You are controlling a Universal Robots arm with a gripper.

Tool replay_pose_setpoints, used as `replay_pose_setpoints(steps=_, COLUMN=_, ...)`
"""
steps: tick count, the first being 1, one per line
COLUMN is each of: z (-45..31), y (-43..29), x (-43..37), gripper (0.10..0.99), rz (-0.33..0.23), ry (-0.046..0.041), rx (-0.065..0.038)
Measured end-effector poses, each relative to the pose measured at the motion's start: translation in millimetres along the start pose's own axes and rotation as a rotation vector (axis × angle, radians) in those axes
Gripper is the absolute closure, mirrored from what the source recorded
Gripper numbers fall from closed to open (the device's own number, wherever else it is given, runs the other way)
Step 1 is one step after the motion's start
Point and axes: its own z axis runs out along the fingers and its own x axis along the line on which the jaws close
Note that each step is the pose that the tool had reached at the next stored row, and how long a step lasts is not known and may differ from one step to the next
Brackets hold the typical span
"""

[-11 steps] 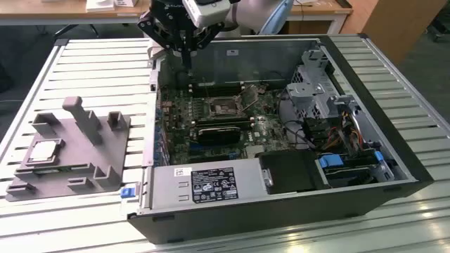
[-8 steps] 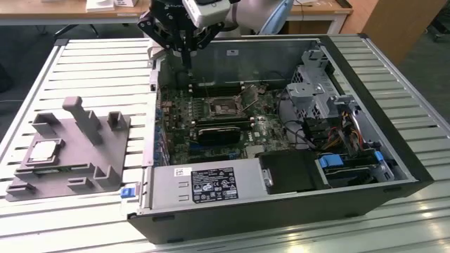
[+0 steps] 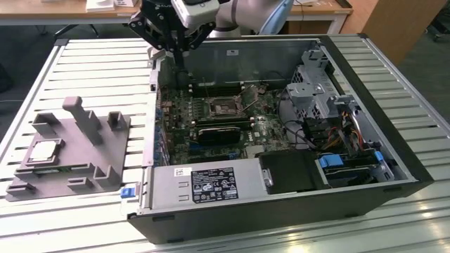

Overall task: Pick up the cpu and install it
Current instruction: 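Reach for the cpu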

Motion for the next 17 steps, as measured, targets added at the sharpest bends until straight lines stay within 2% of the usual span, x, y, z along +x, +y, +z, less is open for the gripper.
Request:
replay_pose_setpoints(steps=7, z=-0.1, y=-0.9, x=11.6, gripper=0.98, rz=0.0, ry=0.0, rx=0.0)
replay_pose_setpoints(steps=17, z=-0.4, y=-2.5, x=32.3, gripper=0.98, rz=0.0, ry=0.0, rx=0.0)
